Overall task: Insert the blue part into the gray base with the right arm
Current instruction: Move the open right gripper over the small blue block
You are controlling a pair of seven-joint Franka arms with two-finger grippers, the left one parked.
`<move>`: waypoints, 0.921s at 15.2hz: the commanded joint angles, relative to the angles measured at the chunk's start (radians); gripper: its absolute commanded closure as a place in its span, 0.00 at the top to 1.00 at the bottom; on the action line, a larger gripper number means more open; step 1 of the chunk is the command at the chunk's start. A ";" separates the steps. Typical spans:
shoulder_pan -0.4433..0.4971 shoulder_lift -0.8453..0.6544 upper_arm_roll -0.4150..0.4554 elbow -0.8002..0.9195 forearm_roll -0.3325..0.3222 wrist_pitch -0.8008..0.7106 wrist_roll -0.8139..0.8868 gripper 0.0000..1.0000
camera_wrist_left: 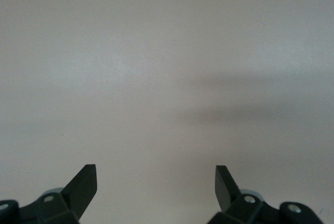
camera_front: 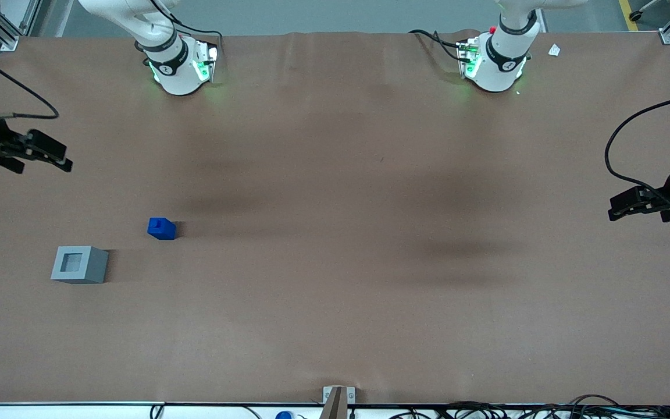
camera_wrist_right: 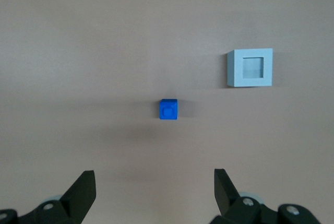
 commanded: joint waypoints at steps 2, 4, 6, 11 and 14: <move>0.029 0.032 0.001 -0.092 0.013 0.138 -0.001 1.00; 0.027 0.069 0.001 -0.109 0.013 0.178 0.001 1.00; 0.026 0.112 0.003 -0.115 0.014 0.207 0.002 1.00; 0.023 0.138 0.003 -0.270 0.019 0.386 0.004 1.00; 0.019 0.139 0.003 -0.383 0.025 0.517 0.005 1.00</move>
